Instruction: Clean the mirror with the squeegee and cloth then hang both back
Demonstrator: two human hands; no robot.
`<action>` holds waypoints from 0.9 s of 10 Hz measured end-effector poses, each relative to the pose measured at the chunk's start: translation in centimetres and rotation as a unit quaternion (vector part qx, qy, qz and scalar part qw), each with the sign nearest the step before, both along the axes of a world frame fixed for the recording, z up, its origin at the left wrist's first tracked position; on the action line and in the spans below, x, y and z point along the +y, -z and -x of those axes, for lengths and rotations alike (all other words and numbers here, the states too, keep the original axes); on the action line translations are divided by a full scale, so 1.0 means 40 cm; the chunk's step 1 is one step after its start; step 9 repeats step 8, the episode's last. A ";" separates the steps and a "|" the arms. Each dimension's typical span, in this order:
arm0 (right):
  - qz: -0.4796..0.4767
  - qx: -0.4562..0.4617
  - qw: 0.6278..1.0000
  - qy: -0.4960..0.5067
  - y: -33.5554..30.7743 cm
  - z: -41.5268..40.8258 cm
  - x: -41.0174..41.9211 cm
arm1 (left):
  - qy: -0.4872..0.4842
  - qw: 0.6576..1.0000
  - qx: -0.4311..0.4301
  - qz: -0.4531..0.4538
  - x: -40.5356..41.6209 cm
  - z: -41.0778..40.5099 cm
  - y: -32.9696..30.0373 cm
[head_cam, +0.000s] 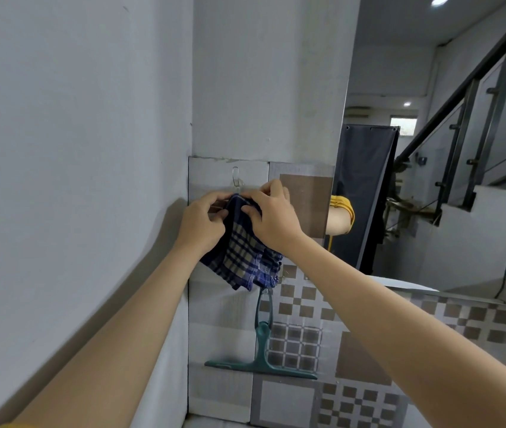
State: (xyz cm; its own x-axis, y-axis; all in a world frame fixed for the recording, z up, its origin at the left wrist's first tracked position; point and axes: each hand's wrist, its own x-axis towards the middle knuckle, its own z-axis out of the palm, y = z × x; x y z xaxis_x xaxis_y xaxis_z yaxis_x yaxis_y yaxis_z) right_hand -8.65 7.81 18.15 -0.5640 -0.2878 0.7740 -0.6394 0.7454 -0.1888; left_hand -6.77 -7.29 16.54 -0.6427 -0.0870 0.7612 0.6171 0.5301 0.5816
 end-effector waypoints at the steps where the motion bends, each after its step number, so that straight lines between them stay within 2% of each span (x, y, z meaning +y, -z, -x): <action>1: -0.002 0.001 0.999 0.043 0.009 -0.004 -0.006 | 0.001 1.000 0.001 0.003 -0.001 0.003 0.001; 3: 0.022 -0.078 0.997 0.002 0.002 -0.025 -0.019 | -0.003 0.997 -0.067 0.036 -0.008 -0.003 -0.036; 5: 0.064 -0.152 0.986 -0.033 -0.015 -0.061 -0.023 | -0.033 0.992 -0.089 0.087 -0.010 -0.037 -0.073; 7: 0.060 -0.116 0.991 -0.024 -0.008 -0.099 -0.024 | -0.050 0.990 -0.123 0.046 0.012 -0.064 -0.051; 9: 0.072 -0.097 0.993 -0.004 -0.010 -0.105 -0.022 | -0.076 0.990 -0.119 0.028 0.010 -0.070 -0.043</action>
